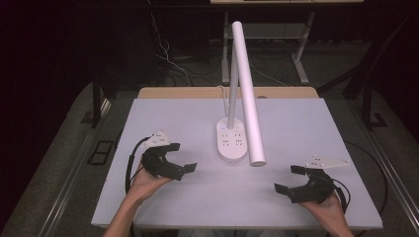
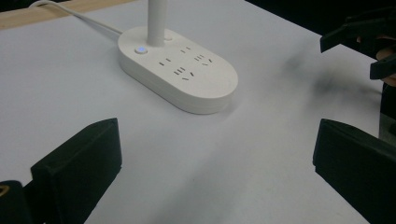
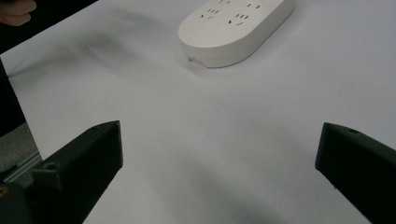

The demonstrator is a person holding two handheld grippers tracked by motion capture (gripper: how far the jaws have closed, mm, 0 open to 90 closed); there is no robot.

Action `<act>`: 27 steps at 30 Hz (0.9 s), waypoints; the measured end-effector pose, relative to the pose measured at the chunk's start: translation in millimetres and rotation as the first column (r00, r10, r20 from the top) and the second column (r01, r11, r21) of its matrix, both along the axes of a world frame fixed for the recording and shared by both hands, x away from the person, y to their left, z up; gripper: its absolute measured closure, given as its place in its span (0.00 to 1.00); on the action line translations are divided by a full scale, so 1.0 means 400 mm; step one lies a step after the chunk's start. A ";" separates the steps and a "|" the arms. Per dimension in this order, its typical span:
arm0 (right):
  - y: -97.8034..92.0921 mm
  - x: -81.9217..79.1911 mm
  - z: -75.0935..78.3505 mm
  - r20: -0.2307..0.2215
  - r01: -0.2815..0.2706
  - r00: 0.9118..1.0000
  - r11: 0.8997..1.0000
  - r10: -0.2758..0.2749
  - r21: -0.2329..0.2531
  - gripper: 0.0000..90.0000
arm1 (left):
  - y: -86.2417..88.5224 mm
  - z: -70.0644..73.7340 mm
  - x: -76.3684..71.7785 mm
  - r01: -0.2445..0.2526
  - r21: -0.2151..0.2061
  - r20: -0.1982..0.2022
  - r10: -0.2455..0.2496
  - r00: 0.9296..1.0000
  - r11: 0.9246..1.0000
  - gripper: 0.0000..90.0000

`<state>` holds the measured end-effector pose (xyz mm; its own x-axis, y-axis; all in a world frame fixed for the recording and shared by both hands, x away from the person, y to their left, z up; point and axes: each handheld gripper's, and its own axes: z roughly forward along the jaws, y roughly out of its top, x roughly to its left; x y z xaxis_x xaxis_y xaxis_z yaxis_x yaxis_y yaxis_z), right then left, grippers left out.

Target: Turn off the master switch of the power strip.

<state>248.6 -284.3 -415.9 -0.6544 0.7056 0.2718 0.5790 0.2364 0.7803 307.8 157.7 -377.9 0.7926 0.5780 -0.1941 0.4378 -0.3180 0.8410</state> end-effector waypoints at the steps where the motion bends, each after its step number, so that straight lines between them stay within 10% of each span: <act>1: -0.001 0.000 0.000 0.000 0.001 1.000 1.000 -0.001 0.000 0.00 | -0.002 0.002 0.004 0.002 0.003 0.002 -0.002 1.000 1.000 0.00; 27: -0.011 -0.002 0.001 0.005 0.004 1.000 1.000 -0.004 0.011 0.00 | -0.040 0.058 0.086 0.027 0.054 0.003 -0.028 1.000 0.998 0.00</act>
